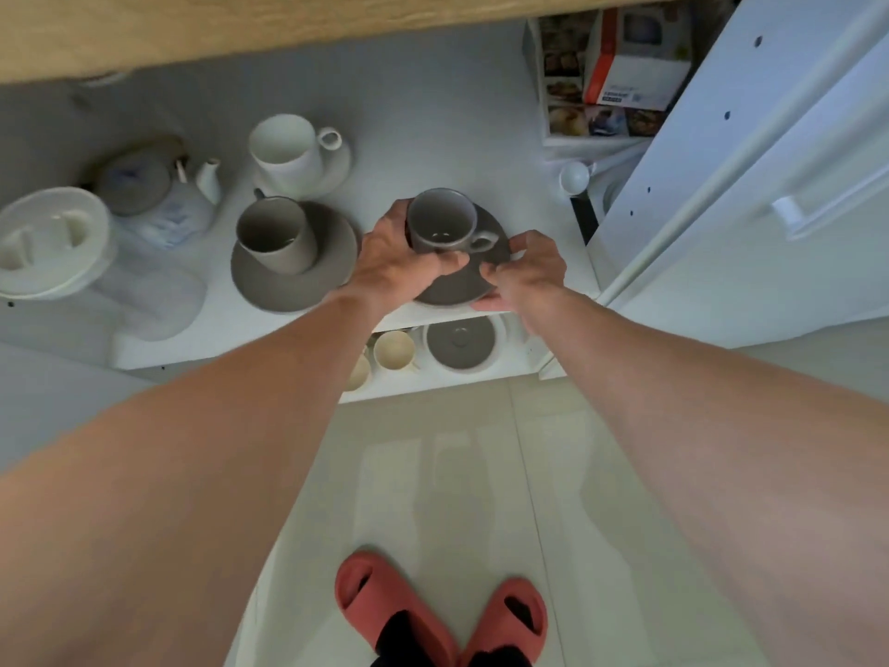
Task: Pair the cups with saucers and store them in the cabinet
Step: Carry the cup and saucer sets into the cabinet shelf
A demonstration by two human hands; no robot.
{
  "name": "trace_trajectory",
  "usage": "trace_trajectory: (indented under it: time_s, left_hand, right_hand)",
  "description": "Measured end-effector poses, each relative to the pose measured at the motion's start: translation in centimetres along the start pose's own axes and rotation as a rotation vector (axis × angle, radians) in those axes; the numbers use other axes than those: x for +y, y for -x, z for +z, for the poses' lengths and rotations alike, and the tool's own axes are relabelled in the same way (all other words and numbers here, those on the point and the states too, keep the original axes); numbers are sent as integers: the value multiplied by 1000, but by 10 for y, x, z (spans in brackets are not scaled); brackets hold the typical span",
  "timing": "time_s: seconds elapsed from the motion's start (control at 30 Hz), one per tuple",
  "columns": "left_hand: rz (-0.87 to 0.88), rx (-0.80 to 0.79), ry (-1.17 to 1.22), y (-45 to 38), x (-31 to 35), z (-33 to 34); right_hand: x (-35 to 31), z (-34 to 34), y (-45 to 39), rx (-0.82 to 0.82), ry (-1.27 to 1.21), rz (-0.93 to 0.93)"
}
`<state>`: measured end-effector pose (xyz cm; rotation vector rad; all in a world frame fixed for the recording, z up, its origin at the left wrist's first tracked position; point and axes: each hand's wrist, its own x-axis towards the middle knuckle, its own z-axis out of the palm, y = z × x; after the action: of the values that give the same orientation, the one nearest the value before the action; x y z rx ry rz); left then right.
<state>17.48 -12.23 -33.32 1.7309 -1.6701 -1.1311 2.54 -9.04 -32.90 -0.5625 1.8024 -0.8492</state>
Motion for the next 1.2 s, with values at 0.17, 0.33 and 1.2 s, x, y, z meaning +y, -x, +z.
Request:
trace_trajectory:
  time_s: [0.17,0.33,1.2]
  left_hand:
    - [23,34,19,-20,1,4]
    - [61,93,-5,-47,1,3]
    - [-48,47,-390,118,89,-34]
  right_hand:
    - [-14,7,-20,97,175,-103]
    - [-28,15,-43,124,209,-147]
    - [-38,-56,124,-103,856,-298]
